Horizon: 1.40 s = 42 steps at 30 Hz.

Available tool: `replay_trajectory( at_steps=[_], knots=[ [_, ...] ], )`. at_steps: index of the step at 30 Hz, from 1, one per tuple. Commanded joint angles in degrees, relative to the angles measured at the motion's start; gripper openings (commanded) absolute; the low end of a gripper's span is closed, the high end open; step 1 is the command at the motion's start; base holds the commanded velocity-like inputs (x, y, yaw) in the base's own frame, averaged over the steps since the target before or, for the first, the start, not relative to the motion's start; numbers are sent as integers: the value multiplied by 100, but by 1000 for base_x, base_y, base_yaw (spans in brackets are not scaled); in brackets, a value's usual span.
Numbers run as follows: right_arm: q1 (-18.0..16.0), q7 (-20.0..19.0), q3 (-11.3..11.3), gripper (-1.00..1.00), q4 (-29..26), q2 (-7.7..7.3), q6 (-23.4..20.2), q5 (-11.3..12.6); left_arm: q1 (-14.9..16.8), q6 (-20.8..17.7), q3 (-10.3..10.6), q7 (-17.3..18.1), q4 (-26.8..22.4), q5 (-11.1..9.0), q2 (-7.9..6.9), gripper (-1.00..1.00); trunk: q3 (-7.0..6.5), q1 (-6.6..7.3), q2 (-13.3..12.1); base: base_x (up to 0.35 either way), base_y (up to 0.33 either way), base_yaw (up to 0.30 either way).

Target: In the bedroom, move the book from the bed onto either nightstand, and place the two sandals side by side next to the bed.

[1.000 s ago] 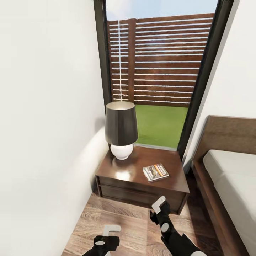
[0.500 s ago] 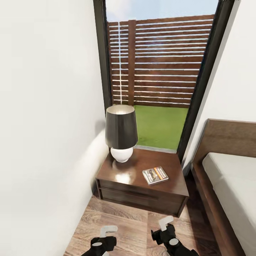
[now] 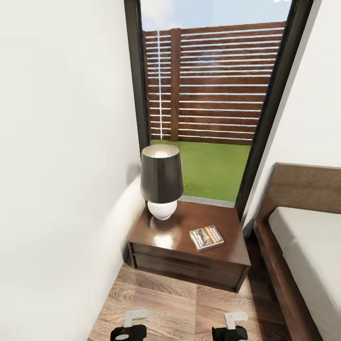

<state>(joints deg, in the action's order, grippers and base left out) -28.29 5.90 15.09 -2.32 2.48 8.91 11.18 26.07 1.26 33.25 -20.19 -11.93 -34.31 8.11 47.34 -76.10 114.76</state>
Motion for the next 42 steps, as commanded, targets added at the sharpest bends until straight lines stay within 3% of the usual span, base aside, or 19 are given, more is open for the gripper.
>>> replay_trajectory(
  at_steps=[1, 12, 18, 26, 37, 42],
  knots=[
    [-3, 15, 46, 100, 55, 1, 44, 61, 4, 13, 49, -29, 2, -56, -3, 100, -14, 24, -39, 0, 0, 0],
    [19, 25, -55, 100, 369, -2, 316, 161, 4, 380, 48, -29, 598, -64, -16, 100, -211, 265, -481, 0, 0, 0],
    [36, 19, -77, 100, 415, -102, 364, 248, -2, 479, 42, -29, 801, -67, -64, 100, -319, 397, -721, 0, 0, 0],
    [99, -11, -75, 100, 424, -164, 704, 302, -237, 520, 41, -29, 928, -88, -96, 100, -462, 573, -1042, 0, 0, 0],
    [229, -24, -72, 100, 469, -169, 887, 306, -454, 710, 41, -29, 945, -559, -167, 100, -660, 814, -1483, 0, 0, 0],
    [353, -26, -69, 100, 475, -171, 1011, 306, -530, 743, 41, -26, 948, -622, -241, 100, -750, 924, -1684, 0, 0, 0]
  ],
)
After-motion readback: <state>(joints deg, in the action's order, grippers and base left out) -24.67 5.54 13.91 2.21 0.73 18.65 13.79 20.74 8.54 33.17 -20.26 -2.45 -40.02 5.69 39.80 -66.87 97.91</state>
